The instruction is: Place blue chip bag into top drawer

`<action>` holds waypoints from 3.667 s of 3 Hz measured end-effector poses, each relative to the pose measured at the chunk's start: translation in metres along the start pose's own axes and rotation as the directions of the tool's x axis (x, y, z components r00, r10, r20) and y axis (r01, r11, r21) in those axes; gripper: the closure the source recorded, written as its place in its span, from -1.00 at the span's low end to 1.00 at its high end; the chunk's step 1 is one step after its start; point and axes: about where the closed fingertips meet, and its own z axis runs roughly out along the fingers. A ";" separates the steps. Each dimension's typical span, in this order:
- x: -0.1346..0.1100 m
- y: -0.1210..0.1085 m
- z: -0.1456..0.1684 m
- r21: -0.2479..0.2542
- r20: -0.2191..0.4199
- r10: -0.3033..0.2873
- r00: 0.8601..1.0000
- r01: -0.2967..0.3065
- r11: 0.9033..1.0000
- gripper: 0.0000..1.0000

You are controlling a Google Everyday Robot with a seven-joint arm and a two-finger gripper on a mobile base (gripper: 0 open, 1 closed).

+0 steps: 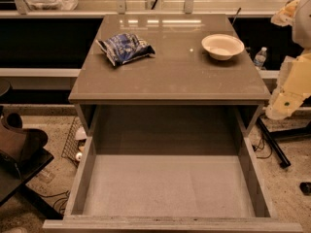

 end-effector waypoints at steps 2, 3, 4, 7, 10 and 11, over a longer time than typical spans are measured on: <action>-0.028 -0.007 0.013 -0.022 0.039 -0.089 0.995 0.089 0.996 -1.00; -0.105 -0.029 0.060 -0.069 0.169 -0.286 0.943 0.300 0.951 -1.00; -0.157 -0.042 0.098 -0.086 0.261 -0.392 0.882 0.426 0.901 -1.00; -0.201 -0.065 0.155 -0.076 0.340 -0.447 0.828 0.498 0.864 -1.00; -0.328 -0.164 0.257 0.088 0.346 -0.570 0.746 0.579 0.811 -1.00; -0.343 -0.183 0.299 0.095 0.385 -0.560 0.733 0.573 0.814 -1.00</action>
Offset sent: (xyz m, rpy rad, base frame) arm 0.0585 0.0896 -0.0149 0.0074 0.0194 0.3482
